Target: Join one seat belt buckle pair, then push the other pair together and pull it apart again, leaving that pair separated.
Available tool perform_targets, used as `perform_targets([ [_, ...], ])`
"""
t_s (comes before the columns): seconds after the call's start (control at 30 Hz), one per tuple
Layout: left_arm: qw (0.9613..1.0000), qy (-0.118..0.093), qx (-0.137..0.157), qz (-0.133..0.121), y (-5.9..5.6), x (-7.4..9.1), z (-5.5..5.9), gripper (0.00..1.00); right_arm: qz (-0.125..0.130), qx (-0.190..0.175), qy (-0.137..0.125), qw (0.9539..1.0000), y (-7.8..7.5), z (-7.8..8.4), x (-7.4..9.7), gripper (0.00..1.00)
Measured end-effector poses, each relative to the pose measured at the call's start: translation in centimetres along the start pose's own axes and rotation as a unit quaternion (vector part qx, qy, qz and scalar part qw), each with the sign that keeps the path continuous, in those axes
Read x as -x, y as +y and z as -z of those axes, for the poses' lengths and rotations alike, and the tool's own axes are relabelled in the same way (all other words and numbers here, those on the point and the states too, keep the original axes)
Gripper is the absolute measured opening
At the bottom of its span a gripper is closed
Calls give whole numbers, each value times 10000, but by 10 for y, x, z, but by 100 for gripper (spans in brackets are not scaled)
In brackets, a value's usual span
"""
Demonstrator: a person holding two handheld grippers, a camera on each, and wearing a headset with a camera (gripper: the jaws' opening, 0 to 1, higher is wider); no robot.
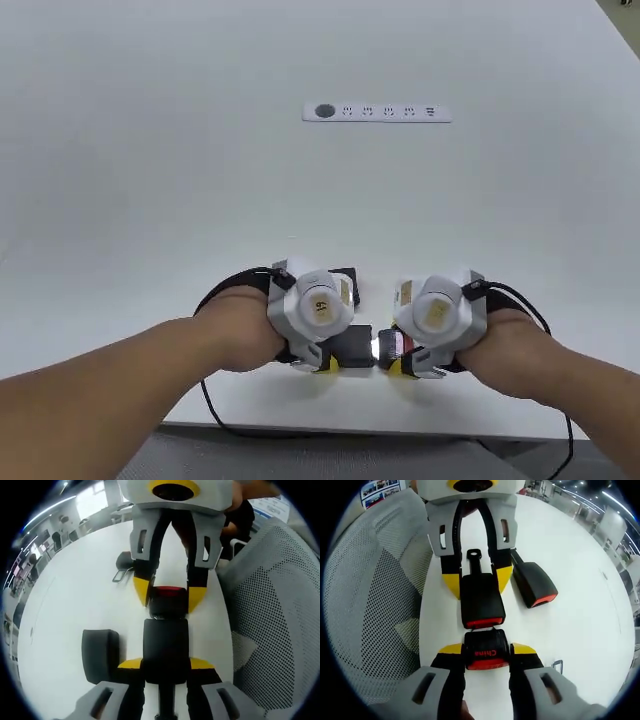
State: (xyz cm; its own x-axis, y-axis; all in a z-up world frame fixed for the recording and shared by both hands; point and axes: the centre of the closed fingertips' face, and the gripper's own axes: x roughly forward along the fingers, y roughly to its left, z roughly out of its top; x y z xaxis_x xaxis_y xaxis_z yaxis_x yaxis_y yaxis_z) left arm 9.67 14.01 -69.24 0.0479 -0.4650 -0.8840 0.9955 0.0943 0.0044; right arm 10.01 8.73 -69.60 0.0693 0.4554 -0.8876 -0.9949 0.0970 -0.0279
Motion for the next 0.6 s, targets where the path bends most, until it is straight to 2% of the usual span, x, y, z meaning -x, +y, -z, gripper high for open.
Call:
perform_targets([
  [0.23,10000,31,27,-19,1,0,1,32,35,-27,-17,10000,2,0,2,32],
  [0.37,9999,-49,156,-54,2,1,6,32,38,116,-36,9999,2,4,4,31],
  [0.4,9998,-45,162,-71,1,1,6,31,53,232,-7,9997,3,5,6,31],
  [0.6,9998,-15,176,-66,1,2,7,30,5,290,106,9995,2,6,6,31],
])
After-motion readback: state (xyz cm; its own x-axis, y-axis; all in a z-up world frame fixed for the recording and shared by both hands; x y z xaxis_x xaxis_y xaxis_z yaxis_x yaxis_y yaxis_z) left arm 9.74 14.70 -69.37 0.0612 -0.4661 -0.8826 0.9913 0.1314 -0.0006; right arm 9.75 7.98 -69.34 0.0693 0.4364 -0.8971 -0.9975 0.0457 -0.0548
